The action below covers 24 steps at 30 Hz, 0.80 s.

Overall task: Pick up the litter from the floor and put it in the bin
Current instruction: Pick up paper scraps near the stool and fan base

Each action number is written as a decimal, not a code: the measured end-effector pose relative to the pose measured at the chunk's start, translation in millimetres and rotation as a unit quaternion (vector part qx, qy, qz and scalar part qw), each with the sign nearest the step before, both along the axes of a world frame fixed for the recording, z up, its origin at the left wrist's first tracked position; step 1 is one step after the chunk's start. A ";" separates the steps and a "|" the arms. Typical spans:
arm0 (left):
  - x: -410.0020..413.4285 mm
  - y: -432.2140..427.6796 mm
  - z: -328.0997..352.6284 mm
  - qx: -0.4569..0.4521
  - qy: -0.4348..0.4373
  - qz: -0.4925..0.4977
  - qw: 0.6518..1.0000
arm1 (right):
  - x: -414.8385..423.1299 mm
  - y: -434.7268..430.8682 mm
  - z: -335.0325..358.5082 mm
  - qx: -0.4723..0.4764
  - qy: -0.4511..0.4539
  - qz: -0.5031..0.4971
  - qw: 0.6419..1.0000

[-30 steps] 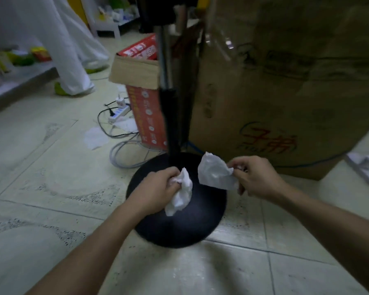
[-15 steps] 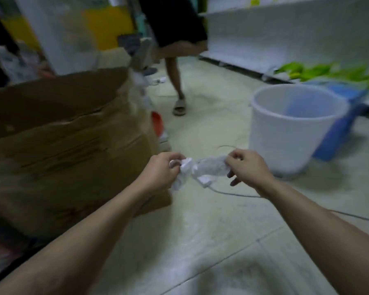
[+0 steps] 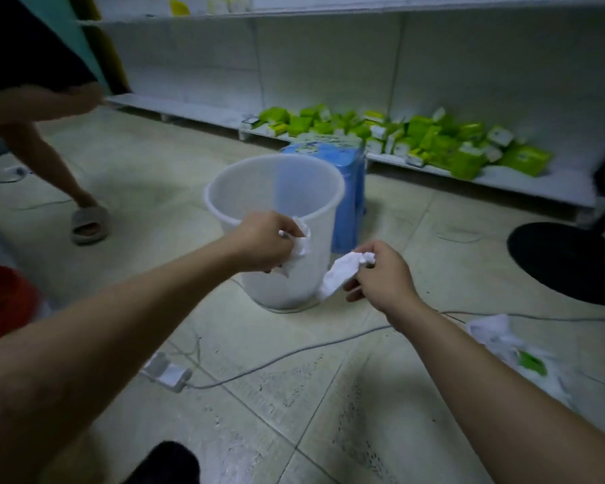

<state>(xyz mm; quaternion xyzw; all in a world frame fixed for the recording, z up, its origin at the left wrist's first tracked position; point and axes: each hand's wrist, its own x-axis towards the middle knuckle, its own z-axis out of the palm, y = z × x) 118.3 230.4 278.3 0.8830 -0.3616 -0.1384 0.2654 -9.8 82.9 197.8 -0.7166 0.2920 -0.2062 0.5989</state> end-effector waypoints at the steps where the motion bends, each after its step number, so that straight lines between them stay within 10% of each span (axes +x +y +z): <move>1: 7.7 -19.3 -14.2 0.005 0.013 -0.029 0.999 | 2.1 -9.9 -12.4 0.008 0.004 -0.026 1.000; 14: 58.3 -184.1 -84.2 -0.110 0.088 -0.195 0.970 | 16.4 -121.1 -13.3 -0.033 0.056 -0.215 0.974; 24: 212.9 -126.1 -22.9 -0.175 -0.036 -0.015 0.984 | 213.5 -95.7 62.5 -0.042 -0.040 -0.118 0.991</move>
